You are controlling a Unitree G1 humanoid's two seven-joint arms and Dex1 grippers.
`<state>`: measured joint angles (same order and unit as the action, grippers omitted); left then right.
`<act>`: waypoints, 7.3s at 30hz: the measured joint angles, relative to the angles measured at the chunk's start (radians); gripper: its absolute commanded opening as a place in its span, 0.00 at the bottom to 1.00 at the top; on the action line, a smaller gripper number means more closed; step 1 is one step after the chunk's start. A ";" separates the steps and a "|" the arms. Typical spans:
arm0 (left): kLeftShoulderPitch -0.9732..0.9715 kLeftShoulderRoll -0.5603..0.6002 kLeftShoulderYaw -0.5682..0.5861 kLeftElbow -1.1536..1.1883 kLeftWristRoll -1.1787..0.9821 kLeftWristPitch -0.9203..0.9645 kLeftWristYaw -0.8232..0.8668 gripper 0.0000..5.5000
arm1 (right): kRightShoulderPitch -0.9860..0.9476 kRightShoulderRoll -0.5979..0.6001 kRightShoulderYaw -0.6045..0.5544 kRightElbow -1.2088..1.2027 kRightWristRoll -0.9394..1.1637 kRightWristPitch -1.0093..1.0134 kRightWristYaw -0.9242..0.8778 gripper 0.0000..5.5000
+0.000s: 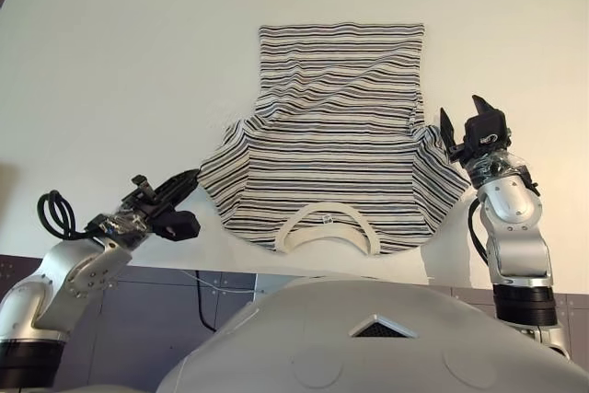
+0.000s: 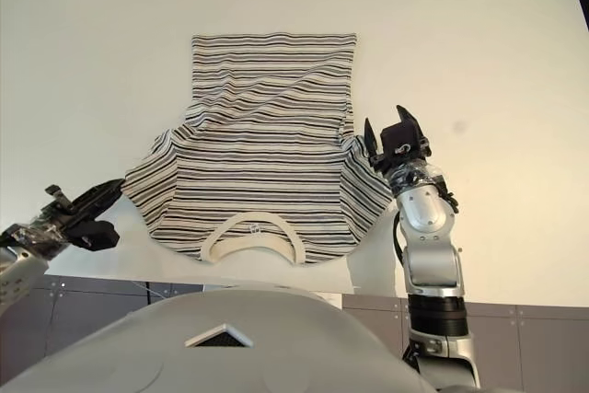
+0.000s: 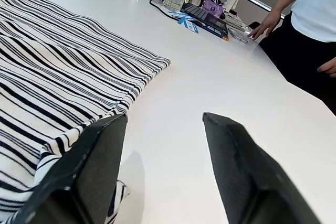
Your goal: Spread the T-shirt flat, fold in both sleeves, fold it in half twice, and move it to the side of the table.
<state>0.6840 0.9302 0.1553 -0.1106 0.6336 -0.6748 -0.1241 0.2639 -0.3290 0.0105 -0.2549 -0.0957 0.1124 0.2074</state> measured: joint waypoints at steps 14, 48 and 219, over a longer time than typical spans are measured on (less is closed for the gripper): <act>-0.168 -0.171 -0.037 -0.133 0.001 0.059 0.059 0.02 | -0.044 -0.007 -0.005 0.042 0.000 -0.015 0.027 0.48; -0.220 -0.357 -0.123 -0.085 -0.072 0.435 -0.092 0.66 | -0.137 -0.048 -0.024 0.164 -0.017 -0.052 0.058 0.48; -0.145 0.135 -0.254 -0.414 -1.337 0.678 -0.610 0.02 | 0.075 -0.752 0.078 -0.206 0.731 -0.033 0.569 0.02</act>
<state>0.5385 1.0655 -0.0985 -0.5247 -0.7029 0.0028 -0.7342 0.3386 -1.0805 0.0890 -0.4607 0.6358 0.0790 0.7764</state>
